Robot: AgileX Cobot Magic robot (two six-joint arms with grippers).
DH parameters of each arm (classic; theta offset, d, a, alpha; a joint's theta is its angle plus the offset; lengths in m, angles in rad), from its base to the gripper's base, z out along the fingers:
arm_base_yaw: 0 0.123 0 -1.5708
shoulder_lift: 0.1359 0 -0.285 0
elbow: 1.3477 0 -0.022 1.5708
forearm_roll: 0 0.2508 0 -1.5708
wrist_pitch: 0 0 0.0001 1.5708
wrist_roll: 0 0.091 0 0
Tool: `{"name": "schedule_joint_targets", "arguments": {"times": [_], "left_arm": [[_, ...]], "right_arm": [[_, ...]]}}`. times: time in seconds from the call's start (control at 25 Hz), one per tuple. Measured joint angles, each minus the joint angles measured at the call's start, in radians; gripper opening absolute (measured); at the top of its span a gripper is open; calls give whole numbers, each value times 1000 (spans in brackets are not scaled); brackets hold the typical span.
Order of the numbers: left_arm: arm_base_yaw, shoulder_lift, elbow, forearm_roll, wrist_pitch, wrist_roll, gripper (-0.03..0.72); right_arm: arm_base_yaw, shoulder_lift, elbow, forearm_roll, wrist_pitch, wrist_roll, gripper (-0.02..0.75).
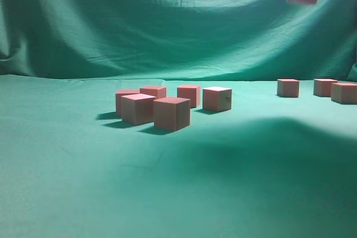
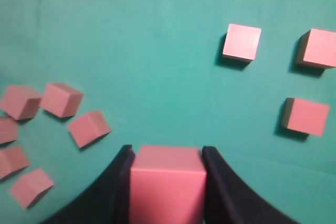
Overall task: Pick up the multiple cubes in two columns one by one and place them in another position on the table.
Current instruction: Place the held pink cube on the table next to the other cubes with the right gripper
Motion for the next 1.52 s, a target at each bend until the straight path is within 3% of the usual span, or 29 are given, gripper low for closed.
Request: {"name": "schedule_joint_targets", "arguments": {"times": [0.2,0.36,0.6,0.76,0.88,1.52], "left_arm": [[0,0,0,0,0,0,0],[0,0,0,0,0,0,0],[0,0,0,0,0,0,0],[0,0,0,0,0,0,0],[0,0,0,0,0,0,0],[0,0,0,0,0,0,0]], "right_arm": [[12,-192,130,19,0,6,273],[85,-298,252,19,4,-6,273],[319,-330,420,13,-20,-68,273],[468,-330,511,-31,-158,-87,273],[533,-330,566,-68,-269,-84,273],[543,-150,651,-90,-459,177,273]]}}
